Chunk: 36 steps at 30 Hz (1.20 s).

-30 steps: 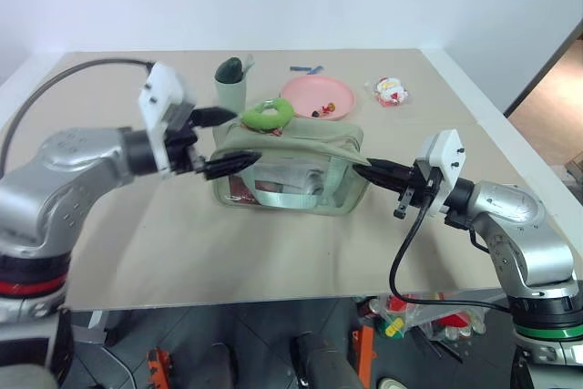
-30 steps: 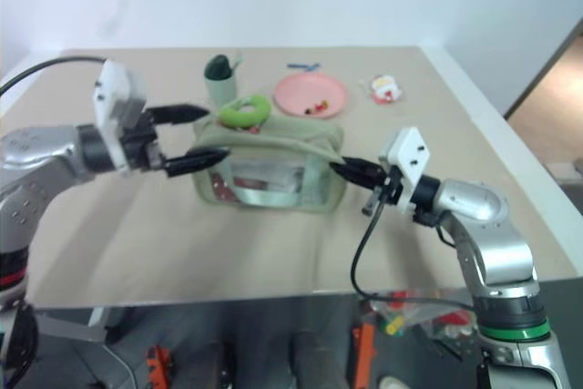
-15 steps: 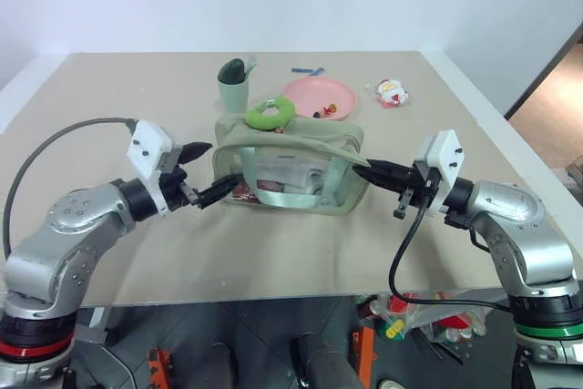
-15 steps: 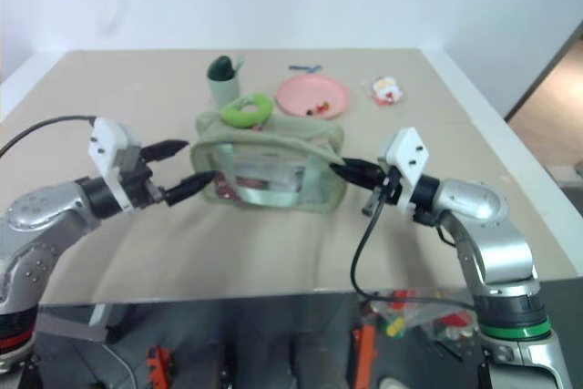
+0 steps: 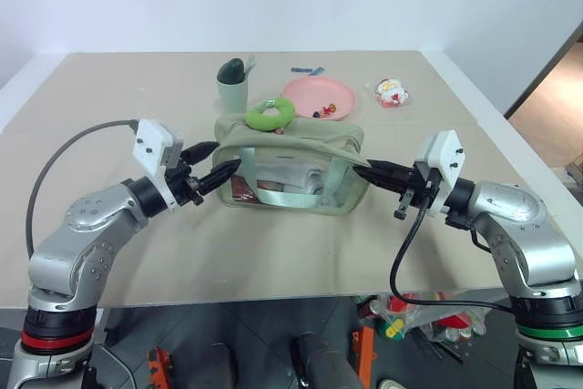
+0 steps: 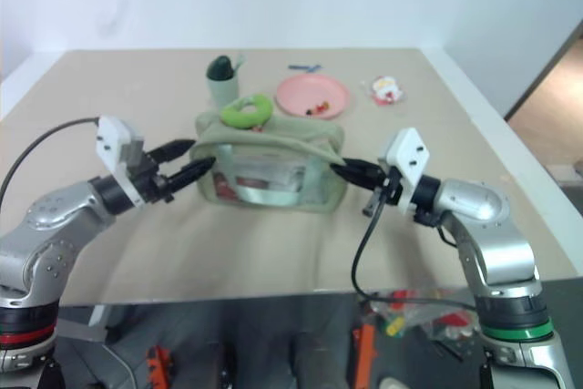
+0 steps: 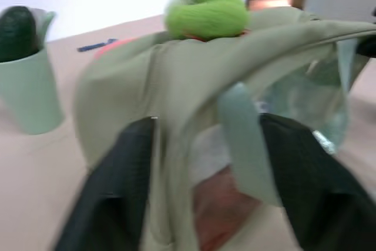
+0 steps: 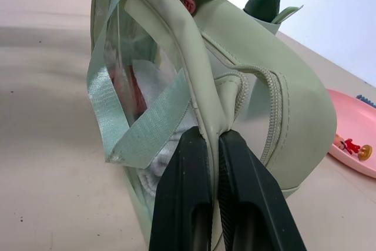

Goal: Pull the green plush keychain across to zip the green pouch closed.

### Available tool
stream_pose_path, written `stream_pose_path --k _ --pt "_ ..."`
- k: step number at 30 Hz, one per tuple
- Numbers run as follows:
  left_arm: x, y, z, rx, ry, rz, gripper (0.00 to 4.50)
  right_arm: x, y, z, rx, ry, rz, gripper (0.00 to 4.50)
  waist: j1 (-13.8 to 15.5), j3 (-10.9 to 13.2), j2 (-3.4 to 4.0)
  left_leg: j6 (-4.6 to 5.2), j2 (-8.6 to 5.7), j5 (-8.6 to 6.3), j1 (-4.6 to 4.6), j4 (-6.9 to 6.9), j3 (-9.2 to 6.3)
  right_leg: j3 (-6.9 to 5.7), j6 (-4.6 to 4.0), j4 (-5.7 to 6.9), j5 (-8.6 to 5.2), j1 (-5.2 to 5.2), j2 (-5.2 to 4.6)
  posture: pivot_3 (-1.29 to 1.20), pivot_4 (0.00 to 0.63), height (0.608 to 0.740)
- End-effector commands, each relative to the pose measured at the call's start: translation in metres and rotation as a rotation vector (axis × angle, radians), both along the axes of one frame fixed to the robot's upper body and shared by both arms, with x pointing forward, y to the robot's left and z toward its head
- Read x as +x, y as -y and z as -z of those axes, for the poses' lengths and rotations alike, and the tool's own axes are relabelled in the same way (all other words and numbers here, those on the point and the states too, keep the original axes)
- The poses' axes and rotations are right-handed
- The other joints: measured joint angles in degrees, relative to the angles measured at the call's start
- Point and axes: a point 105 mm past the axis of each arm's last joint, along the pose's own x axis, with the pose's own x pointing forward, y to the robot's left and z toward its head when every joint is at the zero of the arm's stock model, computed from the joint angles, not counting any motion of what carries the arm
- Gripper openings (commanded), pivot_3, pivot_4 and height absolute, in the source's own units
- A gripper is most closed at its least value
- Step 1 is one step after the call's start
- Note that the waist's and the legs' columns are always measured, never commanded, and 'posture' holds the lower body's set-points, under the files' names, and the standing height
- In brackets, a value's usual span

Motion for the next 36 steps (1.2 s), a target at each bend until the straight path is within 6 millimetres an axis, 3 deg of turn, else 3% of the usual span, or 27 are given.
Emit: stream_pose_path --k 1,4,5,11,14,17,21,28,31,36 --pt "0.002 0.000 -0.009 -0.004 0.045 -0.007 1.29 -0.002 0.001 -0.002 -0.027 0.012 0.004 0.00 0.01 0.00 0.00 0.00 0.00 0.00 0.00 0.00 -0.01 -0.01 0.00 0.00 0.00 0.00 0.00 0.00 0.150 0.740" --pt "0.002 0.001 -0.008 -0.002 0.041 -0.006 0.31 -0.003 0.000 -0.002 -0.017 -0.014 -0.009 0.00 0.02 0.00 0.00 0.00 0.00 0.00 -0.01 0.00 -0.01 -0.02 0.00 0.00 0.00 0.01 -0.01 0.00 0.150 0.740" --pt "0.002 0.001 -0.008 -0.001 0.040 -0.005 0.03 -0.004 0.000 -0.002 -0.008 -0.047 -0.019 0.34 0.02 0.00 0.00 0.00 -0.01 0.00 -0.01 0.00 0.00 0.00 0.00 -0.01 0.00 0.01 -0.01 0.00 0.150 0.740" --pt "0.002 0.002 -0.007 0.012 0.026 0.001 0.00 -0.009 0.010 -0.030 0.070 -0.159 -0.024 2.44 0.04 0.02 0.03 0.00 -0.03 0.00 -0.10 -0.01 0.00 0.01 0.01 -0.01 0.00 -0.06 -0.03 0.00 0.150 0.740" --pt "0.001 0.004 -0.006 0.014 0.020 0.008 0.00 -0.010 0.016 -0.055 0.111 -0.207 -0.034 3.44 0.09 0.03 0.02 0.00 -0.05 0.00 -0.16 0.01 0.00 0.01 0.02 -0.02 0.00 -0.12 -0.06 0.00 0.150 0.740" --pt "0.001 0.005 -0.006 0.014 0.018 0.012 0.00 -0.009 0.007 -0.086 0.154 -0.208 -0.082 4.46 0.03 0.02 0.02 0.00 -0.05 0.00 -0.16 0.00 -0.01 -0.01 0.02 -0.03 0.00 -0.11 -0.05 0.00 0.150 0.740" --pt "-0.003 0.011 -0.003 0.016 0.006 0.038 0.00 0.020 -0.029 -0.109 0.191 -0.164 -0.126 4.49 -0.11 0.02 0.01 0.00 -0.03 0.00 -0.13 -0.01 -0.02 -0.02 0.01 -0.03 0.00 -0.12 -0.02 0.00 0.150 0.740" --pt "-0.006 0.015 -0.001 0.016 0.004 0.044 0.00 0.079 -0.080 -0.105 0.180 -0.159 -0.072 4.49 0.26 0.02 0.02 0.02 -0.02 0.01 -0.56 0.02 -0.03 -0.07 0.26 -0.04 0.14 -0.38 -0.04 0.00 0.150 0.740" --pt "-0.007 0.015 0.000 0.016 0.006 0.040 0.00 0.091 -0.089 -0.098 0.156 -0.176 -0.070 4.49 0.49 0.02 0.02 0.02 -0.07 -0.04 -0.72 0.01 -0.04 -0.14 0.36 -0.08 0.15 -0.44 -0.17 0.00 0.150 0.740" --pt "-0.007 0.011 0.001 0.013 0.010 0.014 0.00 0.090 -0.095 -0.075 0.088 -0.238 -0.126 4.49 0.42 0.02 0.03 0.10 -0.12 -0.21 -0.74 -0.02 -0.06 -0.18 0.24 -0.09 0.11 -0.44 -0.25 0.00 0.150 0.740"
